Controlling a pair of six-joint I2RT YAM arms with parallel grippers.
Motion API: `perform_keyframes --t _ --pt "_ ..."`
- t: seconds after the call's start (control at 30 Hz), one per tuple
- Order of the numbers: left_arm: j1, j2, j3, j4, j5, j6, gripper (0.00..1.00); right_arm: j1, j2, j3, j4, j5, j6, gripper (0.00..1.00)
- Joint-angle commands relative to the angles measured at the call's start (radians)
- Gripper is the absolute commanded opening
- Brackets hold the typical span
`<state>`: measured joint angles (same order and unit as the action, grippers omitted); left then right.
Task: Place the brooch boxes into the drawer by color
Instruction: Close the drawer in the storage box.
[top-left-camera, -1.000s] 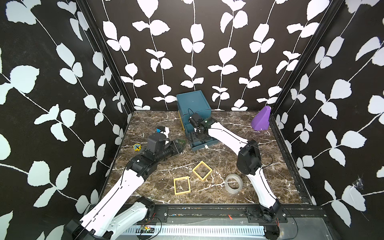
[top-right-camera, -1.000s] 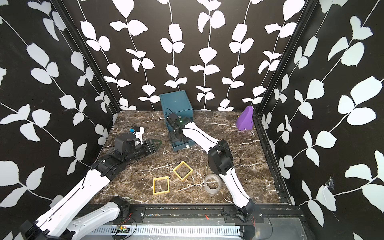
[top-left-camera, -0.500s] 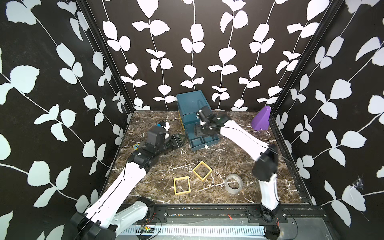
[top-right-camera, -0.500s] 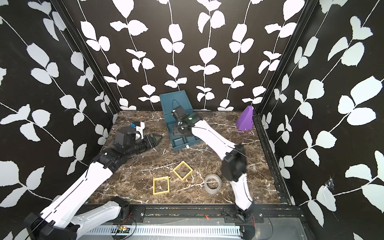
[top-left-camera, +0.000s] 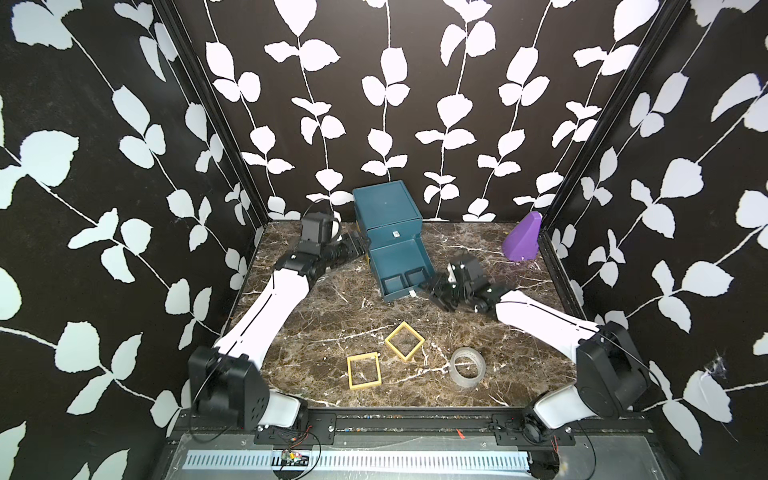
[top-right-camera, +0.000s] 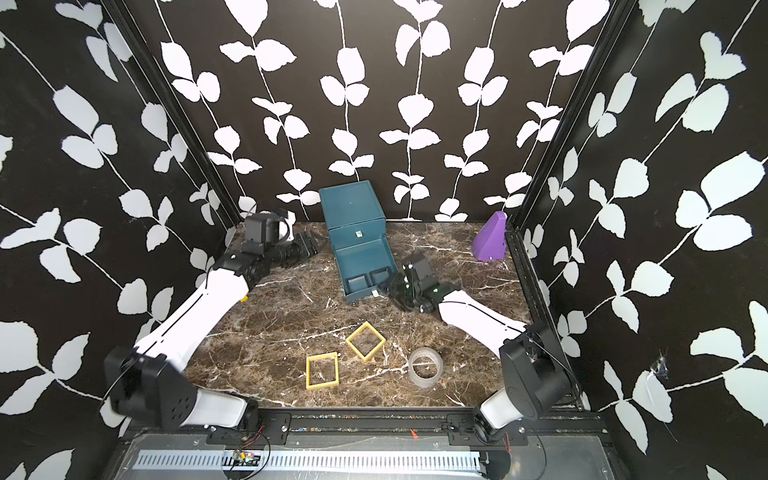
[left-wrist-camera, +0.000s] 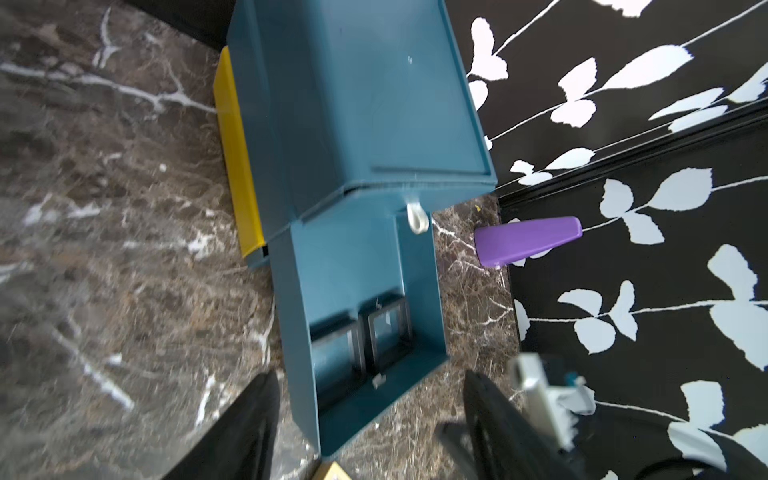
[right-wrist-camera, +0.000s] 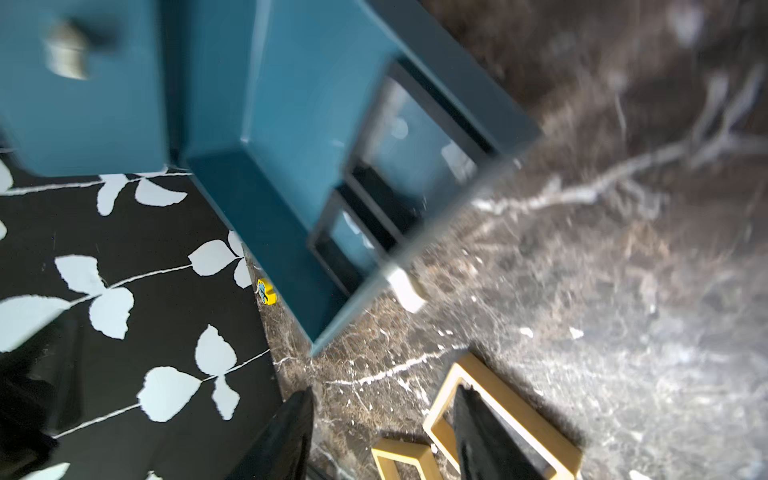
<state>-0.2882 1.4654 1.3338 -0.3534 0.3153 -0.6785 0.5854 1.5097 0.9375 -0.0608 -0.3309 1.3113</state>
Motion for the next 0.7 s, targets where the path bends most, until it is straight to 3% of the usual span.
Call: perform_keyframes --t 0.0,0.23,0.4,0.67 --pt "0.027 0.076 0.100 0.031 0.045 0.066 0.68 0.002 -0.010 -0.065 0.265 -0.052 0.166 0.56" --pt "0.057 0.242 0.256 0.022 0.057 0.105 0.68 0.002 0.056 -0.152 0.409 -0.075 0.234 0.56" --pt "0.061 0.328 0.324 0.010 0.082 0.131 0.62 0.002 0.133 -0.195 0.575 -0.055 0.289 0.55" --pt "0.061 0.390 0.354 -0.021 0.107 0.169 0.49 0.004 0.218 -0.185 0.681 -0.033 0.313 0.48"
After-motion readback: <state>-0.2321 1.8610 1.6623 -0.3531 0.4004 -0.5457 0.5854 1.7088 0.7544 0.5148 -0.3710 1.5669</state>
